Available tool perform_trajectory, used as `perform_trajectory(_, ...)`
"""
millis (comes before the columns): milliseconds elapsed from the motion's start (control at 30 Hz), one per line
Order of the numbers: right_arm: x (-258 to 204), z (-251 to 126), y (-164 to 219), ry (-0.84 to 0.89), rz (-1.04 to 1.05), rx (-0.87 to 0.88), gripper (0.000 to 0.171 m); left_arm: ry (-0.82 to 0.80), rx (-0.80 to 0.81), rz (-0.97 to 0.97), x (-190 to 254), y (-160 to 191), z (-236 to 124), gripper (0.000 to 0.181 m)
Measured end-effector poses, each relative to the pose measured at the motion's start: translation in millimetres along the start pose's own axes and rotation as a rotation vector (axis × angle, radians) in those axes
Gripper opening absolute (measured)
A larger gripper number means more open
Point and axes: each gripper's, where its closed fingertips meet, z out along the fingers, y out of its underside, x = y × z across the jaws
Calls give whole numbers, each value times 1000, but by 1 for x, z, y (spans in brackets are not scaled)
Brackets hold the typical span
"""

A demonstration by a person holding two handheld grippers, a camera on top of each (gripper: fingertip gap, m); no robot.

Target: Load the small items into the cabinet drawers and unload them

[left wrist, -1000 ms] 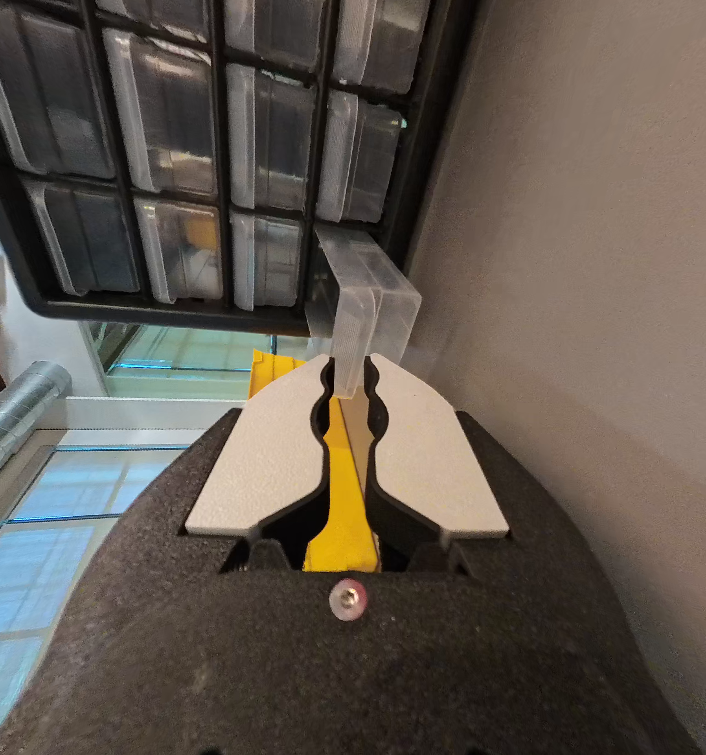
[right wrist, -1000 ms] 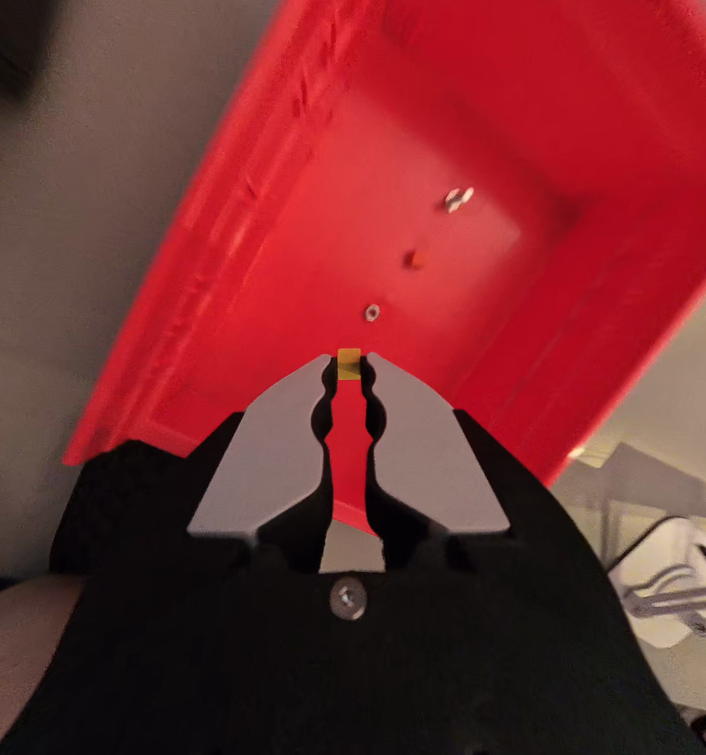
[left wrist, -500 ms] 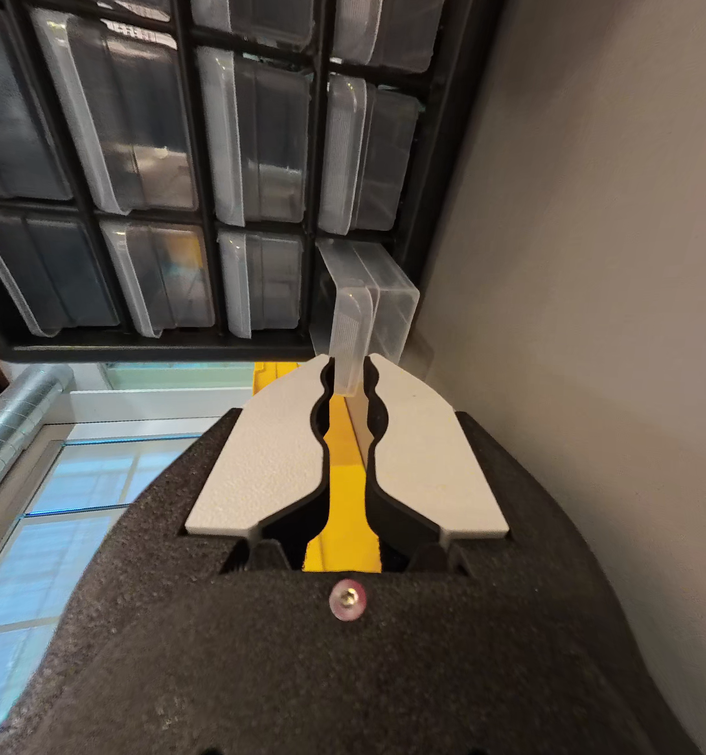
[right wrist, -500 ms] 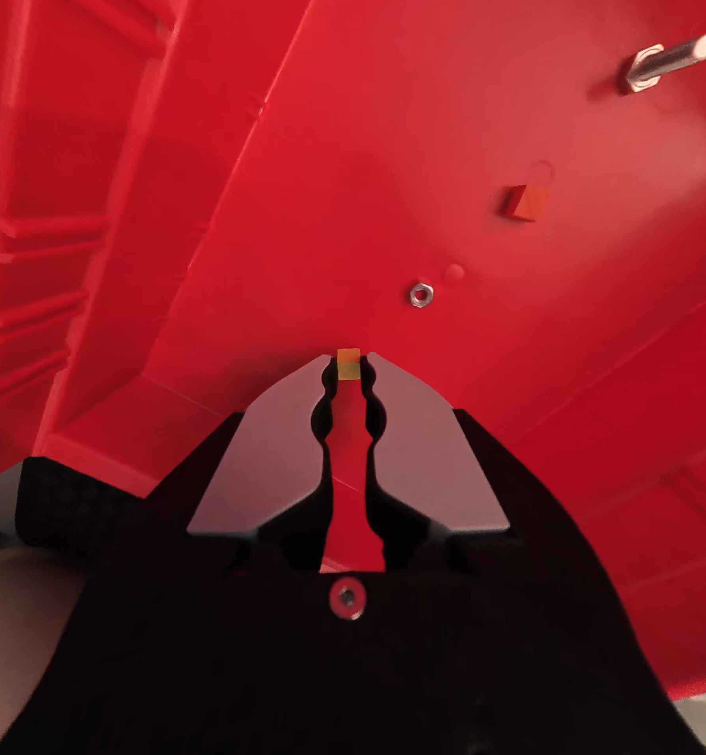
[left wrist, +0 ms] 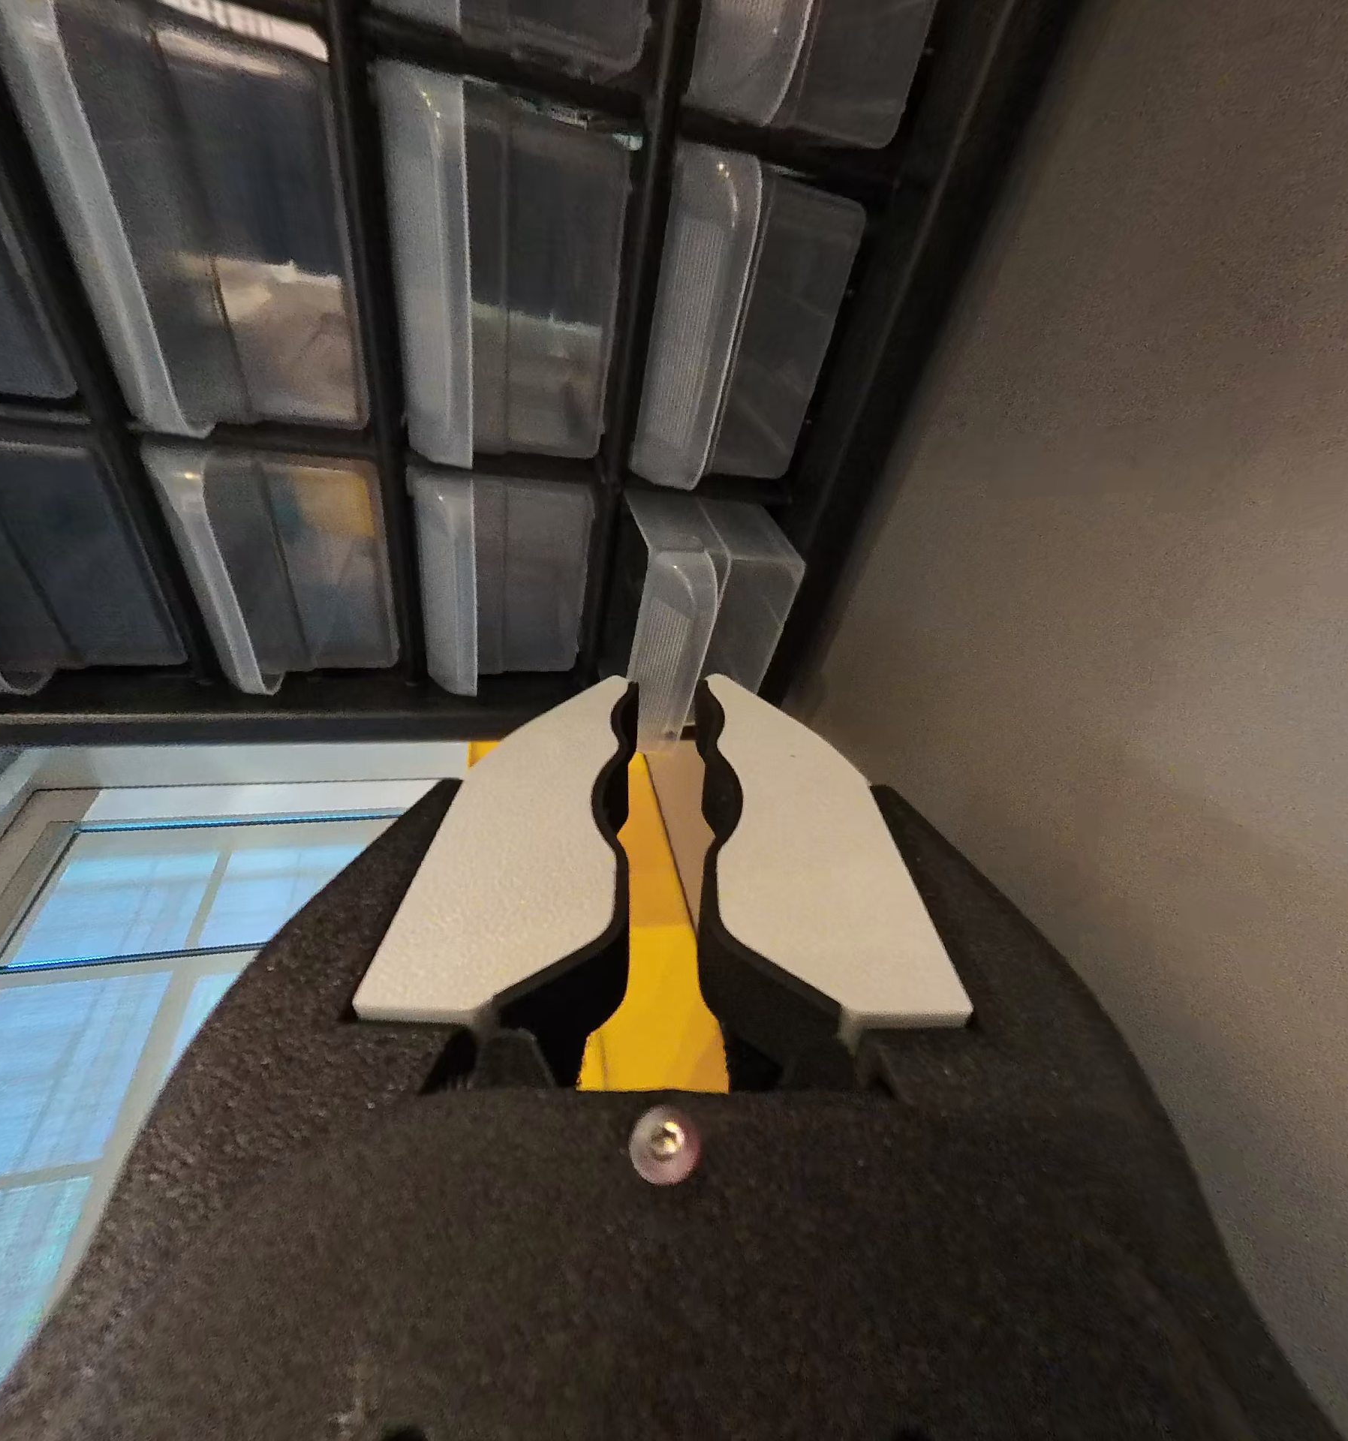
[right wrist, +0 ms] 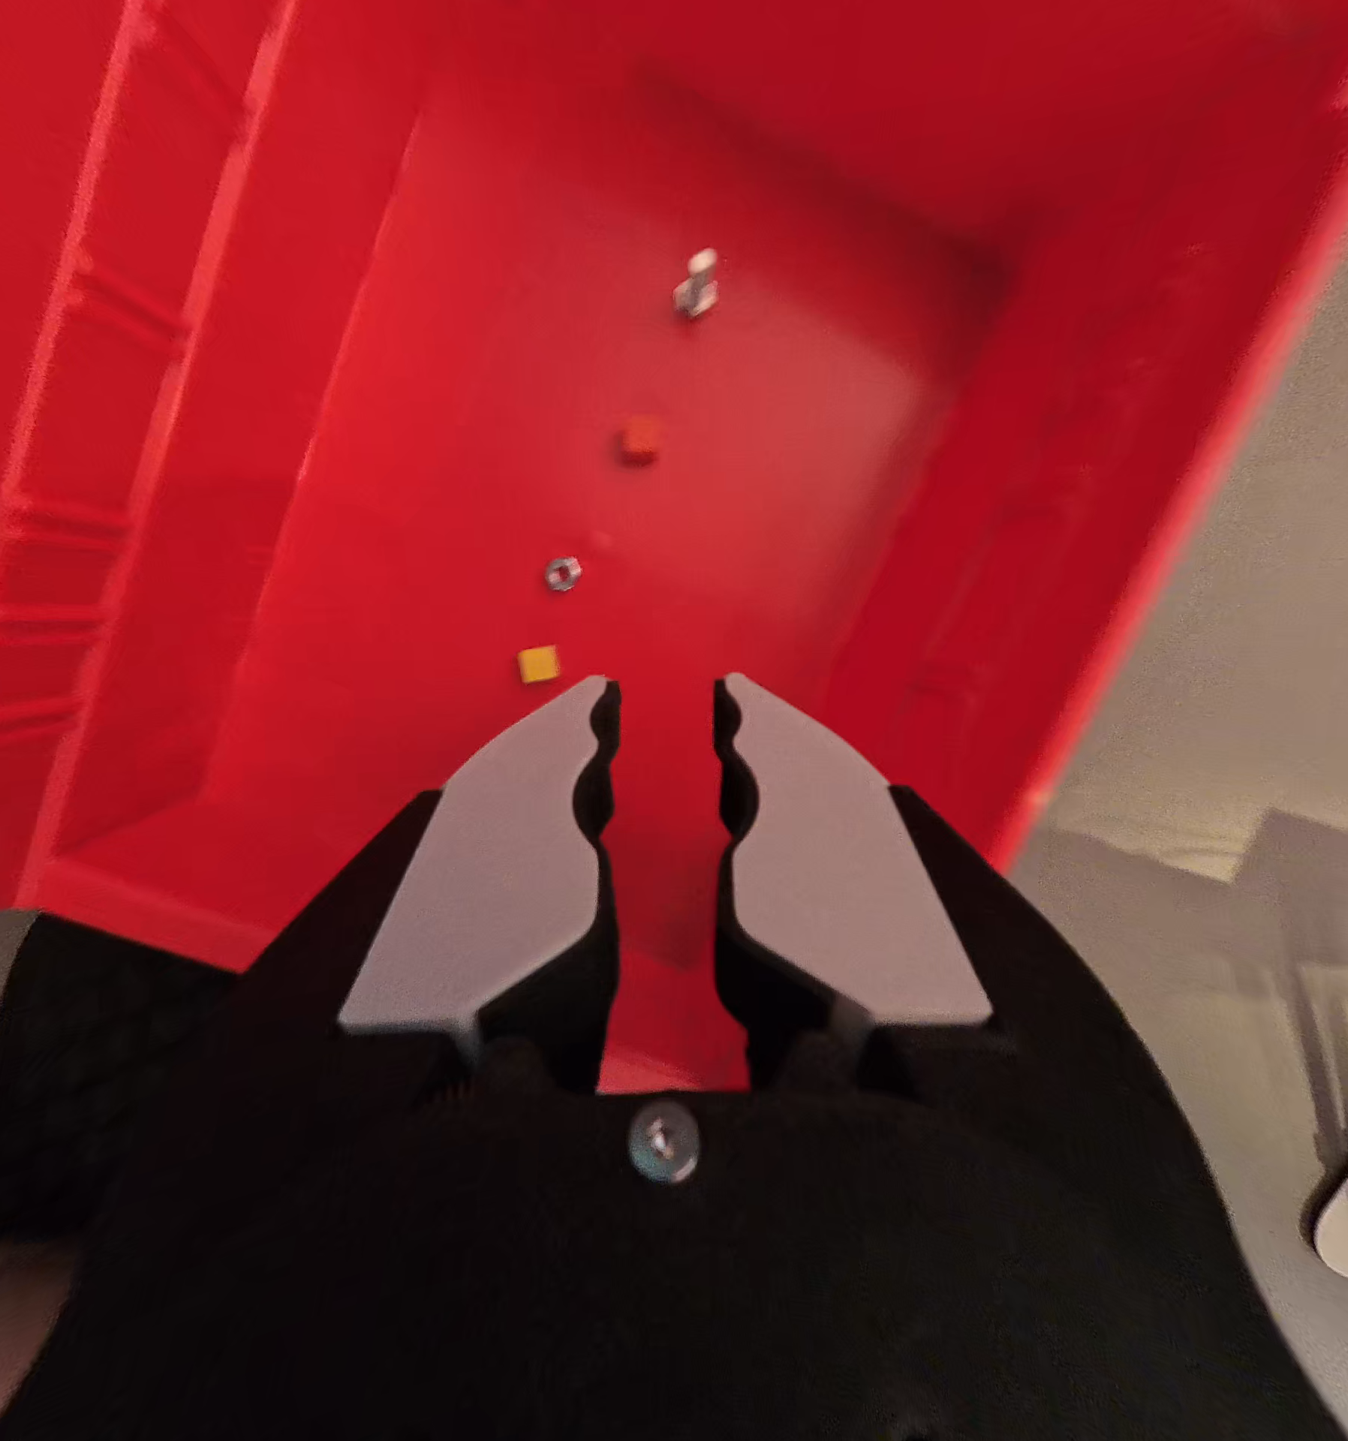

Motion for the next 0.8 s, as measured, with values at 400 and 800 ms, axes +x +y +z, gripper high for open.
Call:
perform_trajectory(400, 30, -32, -46, 177, 2, 281, 21, -7, -1, -16, -3, -4, 17, 15)
perform_trajectory(800, 33, -37, -56, 236, -35, 314, 21, -11, 6, -10, -2, -5, 21, 20)
